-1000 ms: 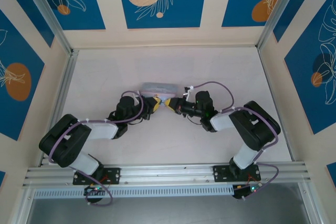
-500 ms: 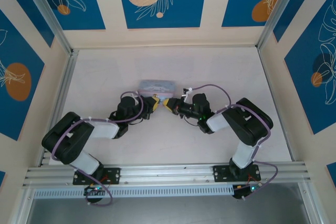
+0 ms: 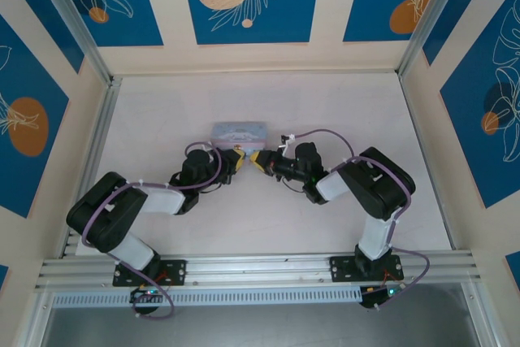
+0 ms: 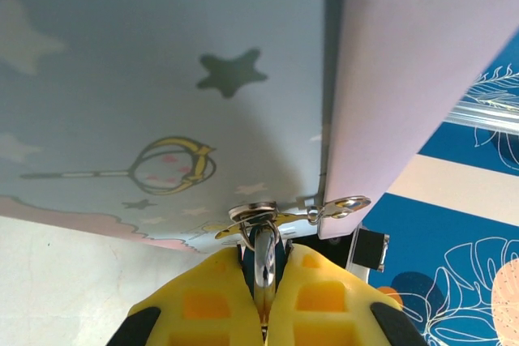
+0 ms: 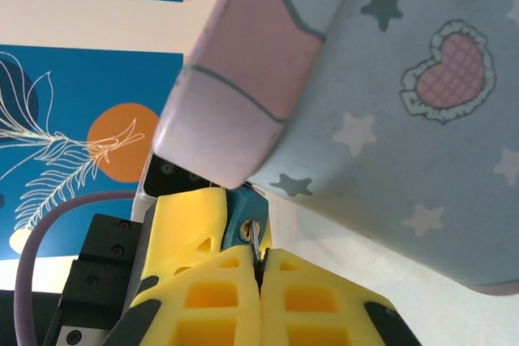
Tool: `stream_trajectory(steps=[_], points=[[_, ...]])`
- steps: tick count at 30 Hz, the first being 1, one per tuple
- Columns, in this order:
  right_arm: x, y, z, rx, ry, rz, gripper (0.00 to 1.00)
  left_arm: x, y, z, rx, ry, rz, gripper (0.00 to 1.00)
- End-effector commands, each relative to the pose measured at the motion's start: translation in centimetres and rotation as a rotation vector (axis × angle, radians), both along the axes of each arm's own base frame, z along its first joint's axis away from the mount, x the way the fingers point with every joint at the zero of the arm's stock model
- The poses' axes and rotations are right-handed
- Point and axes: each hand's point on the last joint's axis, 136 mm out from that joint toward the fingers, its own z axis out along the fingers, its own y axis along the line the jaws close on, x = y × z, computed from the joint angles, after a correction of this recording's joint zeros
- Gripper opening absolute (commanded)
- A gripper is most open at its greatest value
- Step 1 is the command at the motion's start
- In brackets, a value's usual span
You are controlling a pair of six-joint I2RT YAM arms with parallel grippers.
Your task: Unlock the padlock with the key
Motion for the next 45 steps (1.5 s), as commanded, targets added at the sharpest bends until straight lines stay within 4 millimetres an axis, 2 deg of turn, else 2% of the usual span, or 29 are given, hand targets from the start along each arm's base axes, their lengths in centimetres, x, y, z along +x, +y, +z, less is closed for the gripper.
stream_trajectory(steps=[1,8,16,24,31,37,45], points=[[0.0,0.9,0.0,-0.015,-0.043,0.055,0.0,-1.7,-3.7,7.1,-0.153,-0.186,-0.19,0.0],[0.4,1.8,0.8,0.082,0.003,0.069,0.0,-1.5,-3.5,8.3,-0.175,-0.221,-0.173,0.0],[0.2,2.5,0.7,0.069,-0.005,0.088,0.0,-1.4,-3.8,9.1,-0.187,-0.24,-0.178,0.0],[0.5,1.6,-0.8,-0.075,-0.121,0.104,0.0,-1.8,-3.8,8.9,-0.181,-0.239,-0.192,0.0],[2.0,1.1,-0.9,-0.068,-0.133,0.079,0.0,-2.0,-3.9,9.0,-0.171,-0.245,-0.202,0.0],[3.0,1.0,0.5,0.034,-0.08,0.062,0.0,-2.2,-3.8,8.8,-0.156,-0.241,-0.208,0.0],[3.1,1.6,2.4,0.134,-0.017,0.088,0.0,-2.3,-3.9,8.4,-0.142,-0.237,-0.214,0.0]])
